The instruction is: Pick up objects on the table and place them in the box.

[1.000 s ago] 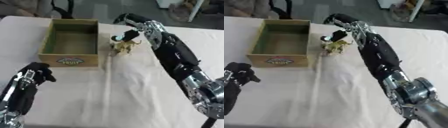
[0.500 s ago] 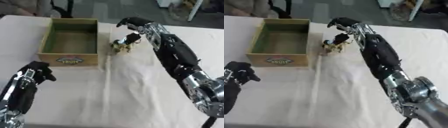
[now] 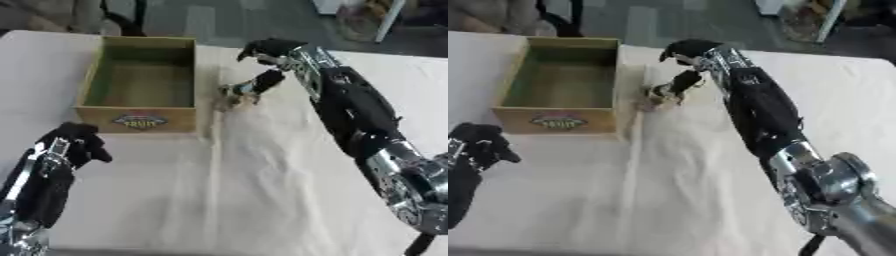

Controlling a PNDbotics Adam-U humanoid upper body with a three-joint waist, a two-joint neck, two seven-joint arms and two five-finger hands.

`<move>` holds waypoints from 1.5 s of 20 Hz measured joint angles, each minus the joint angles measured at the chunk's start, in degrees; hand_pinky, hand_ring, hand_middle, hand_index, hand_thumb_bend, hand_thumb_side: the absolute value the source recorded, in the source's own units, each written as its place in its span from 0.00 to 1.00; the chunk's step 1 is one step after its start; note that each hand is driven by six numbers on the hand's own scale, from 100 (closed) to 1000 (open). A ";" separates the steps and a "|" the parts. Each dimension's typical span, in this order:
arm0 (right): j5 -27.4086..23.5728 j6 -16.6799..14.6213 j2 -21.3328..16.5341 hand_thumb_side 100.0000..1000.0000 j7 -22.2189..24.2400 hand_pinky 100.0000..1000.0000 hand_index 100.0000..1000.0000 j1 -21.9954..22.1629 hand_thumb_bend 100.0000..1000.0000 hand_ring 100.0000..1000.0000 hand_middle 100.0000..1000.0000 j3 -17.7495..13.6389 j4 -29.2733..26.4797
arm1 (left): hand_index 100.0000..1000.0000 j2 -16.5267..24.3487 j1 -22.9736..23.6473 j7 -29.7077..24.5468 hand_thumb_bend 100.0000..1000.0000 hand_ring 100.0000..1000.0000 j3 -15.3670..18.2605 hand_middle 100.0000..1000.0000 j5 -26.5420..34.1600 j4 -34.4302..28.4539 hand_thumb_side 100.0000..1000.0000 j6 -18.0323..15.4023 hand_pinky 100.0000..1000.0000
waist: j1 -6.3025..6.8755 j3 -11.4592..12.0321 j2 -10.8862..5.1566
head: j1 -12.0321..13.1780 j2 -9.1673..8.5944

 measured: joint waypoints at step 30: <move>8.73 2.27 1.25 0.72 -3.79 0.94 0.90 1.34 0.39 0.91 0.86 -0.69 4.28 | 0.62 -0.02 0.05 -0.01 0.00 0.43 0.00 0.44 0.00 0.01 0.62 0.01 0.51 | 0.13 0.86 0.02 | -0.25 0.46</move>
